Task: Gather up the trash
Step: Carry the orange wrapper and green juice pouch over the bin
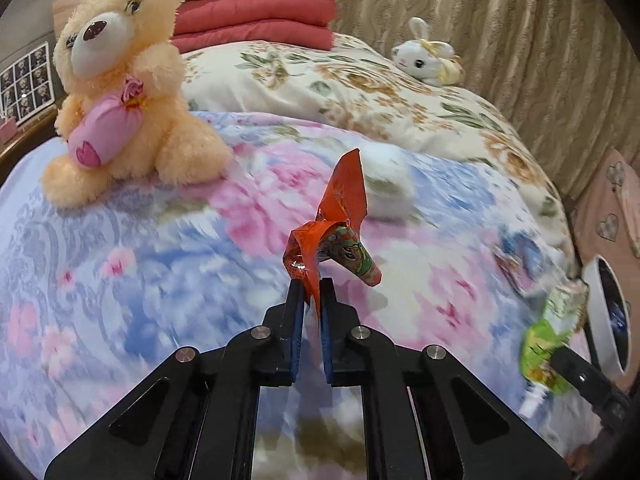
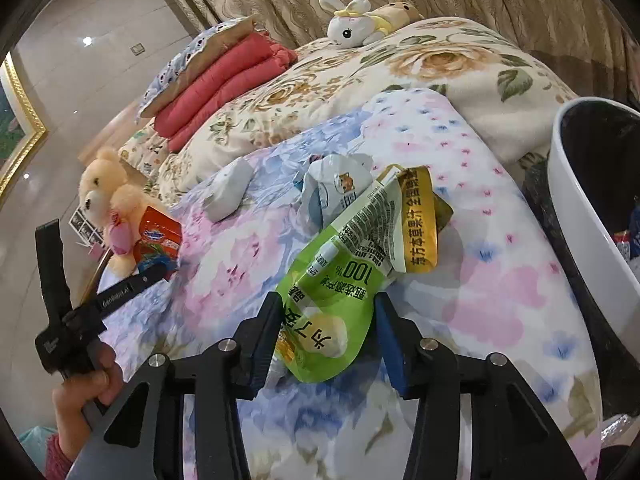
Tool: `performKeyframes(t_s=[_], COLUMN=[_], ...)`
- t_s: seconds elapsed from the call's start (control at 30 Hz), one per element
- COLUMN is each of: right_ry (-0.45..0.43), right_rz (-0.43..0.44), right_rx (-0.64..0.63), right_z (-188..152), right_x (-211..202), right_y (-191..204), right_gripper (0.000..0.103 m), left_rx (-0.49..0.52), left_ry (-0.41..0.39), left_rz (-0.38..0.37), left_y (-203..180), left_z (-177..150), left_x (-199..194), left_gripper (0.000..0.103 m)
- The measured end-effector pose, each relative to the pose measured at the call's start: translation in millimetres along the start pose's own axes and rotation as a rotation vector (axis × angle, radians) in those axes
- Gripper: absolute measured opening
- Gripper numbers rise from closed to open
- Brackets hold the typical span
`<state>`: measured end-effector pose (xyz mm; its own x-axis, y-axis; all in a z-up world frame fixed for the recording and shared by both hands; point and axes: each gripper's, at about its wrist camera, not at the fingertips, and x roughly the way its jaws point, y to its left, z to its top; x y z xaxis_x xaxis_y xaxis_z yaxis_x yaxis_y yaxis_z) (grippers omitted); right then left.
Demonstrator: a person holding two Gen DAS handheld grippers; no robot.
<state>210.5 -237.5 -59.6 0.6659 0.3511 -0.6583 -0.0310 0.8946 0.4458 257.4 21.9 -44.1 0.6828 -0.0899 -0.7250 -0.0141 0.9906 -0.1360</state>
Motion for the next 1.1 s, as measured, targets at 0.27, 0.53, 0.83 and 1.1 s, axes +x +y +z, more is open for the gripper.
performKeyframes(t_s=[0.27, 0.53, 0.83, 1.1], right_ry=[-0.003, -0.018, -0.051, -0.086], right_rz=[0.036, 0.055, 0.064, 0.072], right_rx=[0.011, 0.023, 0.040, 0.050], right_z=[-9, -17, -23, -23], right_x=[-24, -50, -76, -95], right_y=[-7, -19, -34, -43], right_gripper=[0.046, 0.046, 0.045, 0.045], left_rx=[0.021, 0.076, 0.118, 0.156], left_ry=[0.010, 0.021, 0.038, 0.037], left_rz=[-0.113, -0.176, -0.217, -0.247], left_y=[-34, -71, -101, -123], left_z=[-28, -50, -65, -70], left_x=[-34, -55, -67, -75], left_gripper=[0.007, 0.007, 0.007, 0.007])
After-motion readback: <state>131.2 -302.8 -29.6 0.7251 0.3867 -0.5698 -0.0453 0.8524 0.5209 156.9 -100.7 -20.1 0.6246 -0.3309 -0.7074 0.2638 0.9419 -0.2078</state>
